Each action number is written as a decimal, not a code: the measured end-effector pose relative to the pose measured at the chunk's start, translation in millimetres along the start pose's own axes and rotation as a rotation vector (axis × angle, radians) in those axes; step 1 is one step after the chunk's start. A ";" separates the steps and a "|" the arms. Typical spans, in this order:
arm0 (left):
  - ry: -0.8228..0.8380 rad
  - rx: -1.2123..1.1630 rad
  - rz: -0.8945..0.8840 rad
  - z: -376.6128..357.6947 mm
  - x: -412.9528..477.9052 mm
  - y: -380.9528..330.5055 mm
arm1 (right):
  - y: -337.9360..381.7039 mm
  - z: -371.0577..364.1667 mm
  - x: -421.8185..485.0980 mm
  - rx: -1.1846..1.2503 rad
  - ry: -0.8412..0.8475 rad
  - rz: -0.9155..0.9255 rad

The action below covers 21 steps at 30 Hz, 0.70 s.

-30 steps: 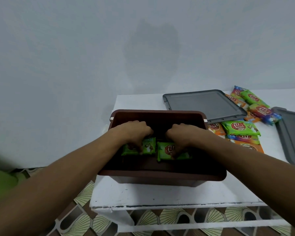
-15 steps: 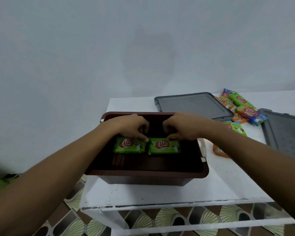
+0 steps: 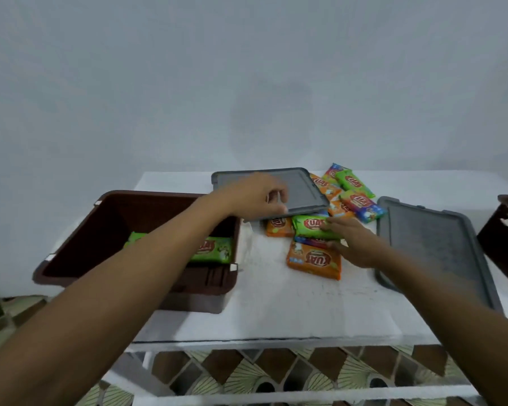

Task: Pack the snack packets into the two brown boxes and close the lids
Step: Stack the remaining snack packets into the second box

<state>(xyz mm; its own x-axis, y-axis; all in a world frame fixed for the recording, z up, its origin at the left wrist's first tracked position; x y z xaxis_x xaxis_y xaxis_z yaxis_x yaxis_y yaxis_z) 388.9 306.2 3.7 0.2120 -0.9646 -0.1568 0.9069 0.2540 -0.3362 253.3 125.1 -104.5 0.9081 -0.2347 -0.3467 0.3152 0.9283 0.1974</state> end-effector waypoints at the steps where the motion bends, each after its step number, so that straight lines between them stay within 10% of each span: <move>1: 0.057 0.032 0.018 -10.2 10.3 -9.5 | -6.0 1.7 -1.2 0.005 -0.065 0.026; 21: 0.354 -0.088 0.299 -135.8 59.0 -40.2 | -55.1 20.0 -21.6 0.806 0.164 0.016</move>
<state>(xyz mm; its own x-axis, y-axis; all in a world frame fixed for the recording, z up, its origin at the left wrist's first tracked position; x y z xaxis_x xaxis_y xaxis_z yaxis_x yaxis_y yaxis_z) 315.4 248.8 -118.1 0.3080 -0.7684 -0.5610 0.7876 0.5367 -0.3028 221.9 73.2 -89.5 0.8821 -0.1203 -0.4554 0.4604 0.4244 0.7797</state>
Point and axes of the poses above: each hand's wrist, its own x-axis towards the middle knuckle, its own z-axis out of the back of the hand, y = z × x, the point moved 5 cm from there along x, towards the middle knuckle, and after that the axes turned 13 degrees about y, right-handed, at the moved point
